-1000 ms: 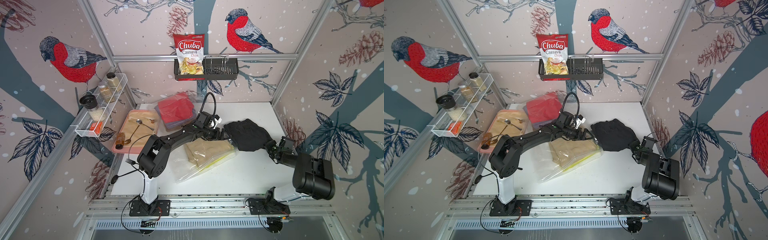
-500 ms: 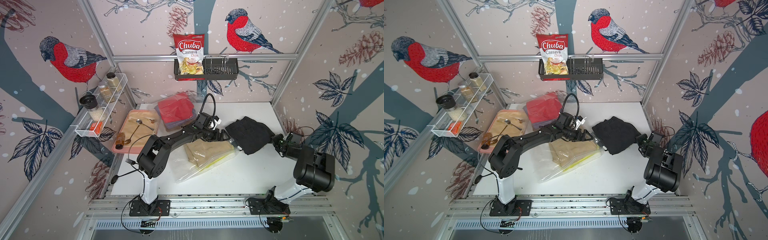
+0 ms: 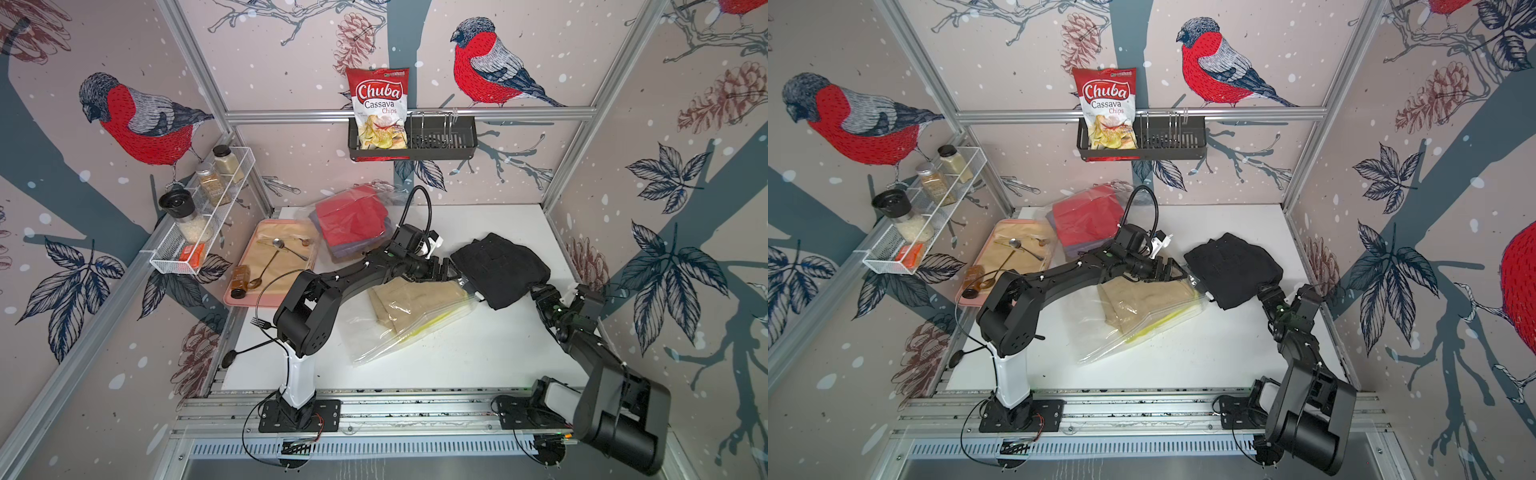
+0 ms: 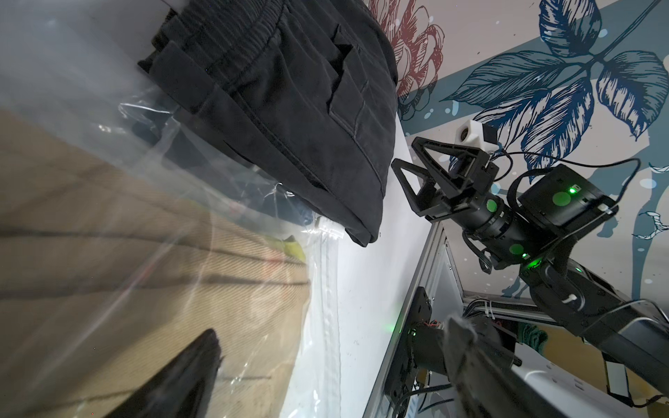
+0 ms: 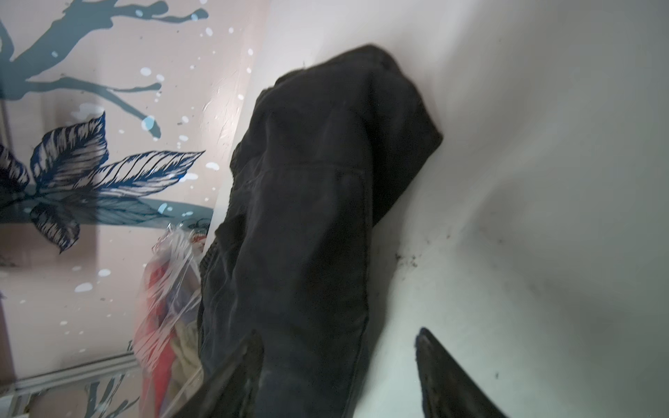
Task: Take the trousers out of the vacuum bag
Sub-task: Place the trousers at the center of the board.
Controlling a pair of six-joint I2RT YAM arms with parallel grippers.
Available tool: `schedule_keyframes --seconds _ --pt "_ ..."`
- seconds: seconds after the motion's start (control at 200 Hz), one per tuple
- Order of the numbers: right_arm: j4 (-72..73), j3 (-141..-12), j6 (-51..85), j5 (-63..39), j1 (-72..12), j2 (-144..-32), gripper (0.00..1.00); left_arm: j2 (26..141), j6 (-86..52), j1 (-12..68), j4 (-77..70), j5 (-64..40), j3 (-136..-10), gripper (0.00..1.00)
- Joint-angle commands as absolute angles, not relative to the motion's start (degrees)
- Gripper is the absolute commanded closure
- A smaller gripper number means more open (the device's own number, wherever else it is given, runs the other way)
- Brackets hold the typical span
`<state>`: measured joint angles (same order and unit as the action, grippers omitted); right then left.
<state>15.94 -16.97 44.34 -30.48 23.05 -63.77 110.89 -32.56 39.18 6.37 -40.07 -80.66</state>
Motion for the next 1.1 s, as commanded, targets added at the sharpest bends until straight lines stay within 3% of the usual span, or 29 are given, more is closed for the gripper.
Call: schedule_keyframes --seconds 0.0,0.425,0.745,1.096 --pt "15.9 -16.2 45.7 -36.2 20.5 -62.4 0.26 110.2 -31.5 39.0 4.5 -40.7 -80.1 0.02" --pt "22.2 -13.8 51.7 -31.8 6.5 -65.4 0.21 109.5 -31.9 38.9 2.5 -41.3 -78.0 0.02" --pt "18.3 -11.1 52.8 -25.2 4.8 -59.8 0.14 109.7 -32.1 39.0 1.9 -41.6 -77.5 0.02" --pt "26.7 -12.8 53.6 -26.0 4.8 -68.6 0.19 109.6 -32.2 39.0 1.9 -41.6 -77.4 0.02"
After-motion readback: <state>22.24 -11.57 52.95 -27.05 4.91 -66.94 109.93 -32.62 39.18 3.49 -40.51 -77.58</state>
